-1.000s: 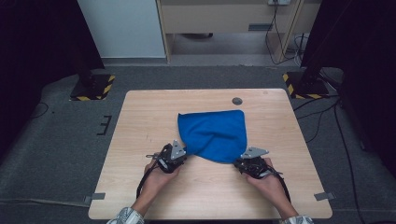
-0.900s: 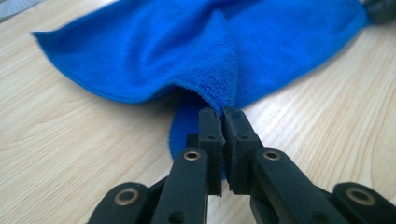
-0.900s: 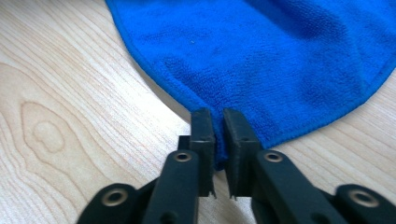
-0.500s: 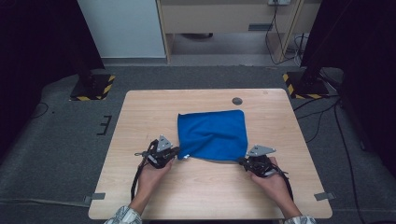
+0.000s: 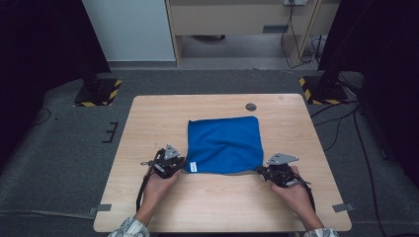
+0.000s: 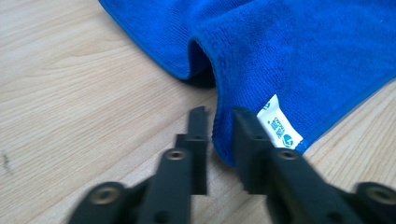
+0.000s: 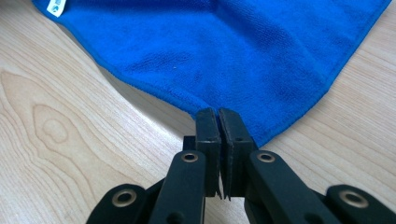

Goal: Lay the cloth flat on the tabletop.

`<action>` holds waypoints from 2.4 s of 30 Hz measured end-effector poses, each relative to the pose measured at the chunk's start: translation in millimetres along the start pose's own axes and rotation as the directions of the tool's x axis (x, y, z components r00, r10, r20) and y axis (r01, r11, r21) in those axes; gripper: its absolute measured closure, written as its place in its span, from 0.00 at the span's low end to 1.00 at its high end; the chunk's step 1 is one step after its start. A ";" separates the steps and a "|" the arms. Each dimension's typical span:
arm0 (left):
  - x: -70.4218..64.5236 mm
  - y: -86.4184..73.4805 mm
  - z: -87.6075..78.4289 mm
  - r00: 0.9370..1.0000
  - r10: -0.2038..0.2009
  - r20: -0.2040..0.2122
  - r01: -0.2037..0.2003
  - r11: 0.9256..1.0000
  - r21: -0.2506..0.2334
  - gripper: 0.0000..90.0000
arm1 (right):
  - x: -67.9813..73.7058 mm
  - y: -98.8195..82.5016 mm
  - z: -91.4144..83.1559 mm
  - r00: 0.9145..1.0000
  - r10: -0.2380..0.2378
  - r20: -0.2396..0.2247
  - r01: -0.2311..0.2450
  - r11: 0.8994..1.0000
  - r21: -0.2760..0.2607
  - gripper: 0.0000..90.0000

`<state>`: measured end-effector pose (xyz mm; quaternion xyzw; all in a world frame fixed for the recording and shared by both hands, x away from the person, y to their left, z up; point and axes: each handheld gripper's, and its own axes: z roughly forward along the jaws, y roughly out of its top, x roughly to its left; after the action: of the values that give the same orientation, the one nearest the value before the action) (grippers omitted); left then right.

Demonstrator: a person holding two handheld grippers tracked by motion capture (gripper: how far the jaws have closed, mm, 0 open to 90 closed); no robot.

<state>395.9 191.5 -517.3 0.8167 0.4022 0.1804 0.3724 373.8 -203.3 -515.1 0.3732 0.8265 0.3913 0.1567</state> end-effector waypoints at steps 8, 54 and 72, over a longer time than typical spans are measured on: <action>-8.2 -2.6 -13.0 1.000 0.022 0.007 -0.022 0.999 -0.038 0.49 | -0.4 -0.6 1.0 1.000 0.001 0.001 -0.001 1.000 0.004 0.97; -42.1 -7.3 -13.4 0.974 0.065 0.218 -0.100 0.983 0.153 0.98 | 0.8 -27.4 -44.7 0.998 -0.052 0.031 0.050 0.998 0.042 0.97; -54.7 -8.6 -32.7 0.986 0.071 0.149 -0.082 0.994 0.066 0.36 | -3.7 -30.6 -62.0 0.999 0.018 0.040 -0.016 0.999 -0.039 0.34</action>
<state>338.5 166.7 -502.0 0.8554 0.3484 0.1196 0.3641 327.1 -251.7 -498.6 0.3850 0.8122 0.4008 0.1773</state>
